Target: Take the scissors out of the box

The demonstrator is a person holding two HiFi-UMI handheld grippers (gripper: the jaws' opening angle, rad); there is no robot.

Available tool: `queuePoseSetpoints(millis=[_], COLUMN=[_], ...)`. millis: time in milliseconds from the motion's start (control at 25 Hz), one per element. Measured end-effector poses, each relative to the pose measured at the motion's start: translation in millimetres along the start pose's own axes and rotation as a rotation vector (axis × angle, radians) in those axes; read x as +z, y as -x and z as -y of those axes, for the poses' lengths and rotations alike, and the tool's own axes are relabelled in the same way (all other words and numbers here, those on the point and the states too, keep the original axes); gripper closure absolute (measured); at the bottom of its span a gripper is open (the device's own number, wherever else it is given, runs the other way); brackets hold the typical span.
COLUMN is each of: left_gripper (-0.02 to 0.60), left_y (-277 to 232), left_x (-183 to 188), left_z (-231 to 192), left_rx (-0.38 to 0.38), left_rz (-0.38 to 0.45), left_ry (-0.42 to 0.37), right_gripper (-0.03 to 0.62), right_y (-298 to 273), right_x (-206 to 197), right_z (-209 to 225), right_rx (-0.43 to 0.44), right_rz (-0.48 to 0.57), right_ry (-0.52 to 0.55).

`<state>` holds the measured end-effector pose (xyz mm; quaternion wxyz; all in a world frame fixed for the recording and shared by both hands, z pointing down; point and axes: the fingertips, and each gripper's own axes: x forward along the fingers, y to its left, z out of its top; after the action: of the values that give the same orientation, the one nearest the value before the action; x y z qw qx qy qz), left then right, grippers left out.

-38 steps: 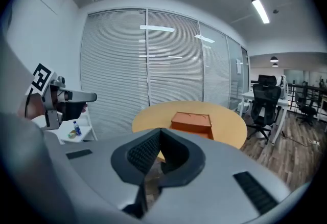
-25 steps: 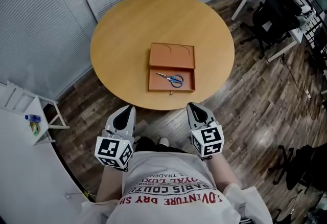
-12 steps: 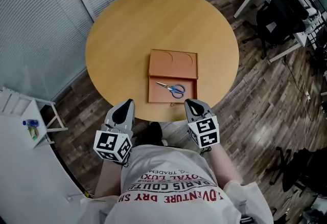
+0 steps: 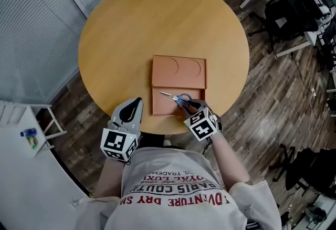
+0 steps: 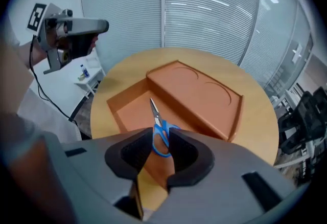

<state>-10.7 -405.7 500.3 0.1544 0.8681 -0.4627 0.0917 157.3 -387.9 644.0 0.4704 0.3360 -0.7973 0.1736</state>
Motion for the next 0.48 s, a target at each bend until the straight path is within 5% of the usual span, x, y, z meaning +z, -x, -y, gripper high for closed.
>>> queuePoseSetpoints(millis=[280, 480], left_gripper=[0.574, 0.574], left_y=[-29, -42], left_x=[-5, -8], left_z=[-16, -28], left_rx=[-0.087, -0.086], left_rz=[0.001, -0.029], left_ry=[-0.002, -0.011], right_gripper=[0.456, 0.460], right_y=[-53, -65], right_x=[-12, -16], right_z=[2, 6], right_rx=[0.020, 0.030], right_rz=[-0.225, -0.296], right_ry=[0.224, 0.264])
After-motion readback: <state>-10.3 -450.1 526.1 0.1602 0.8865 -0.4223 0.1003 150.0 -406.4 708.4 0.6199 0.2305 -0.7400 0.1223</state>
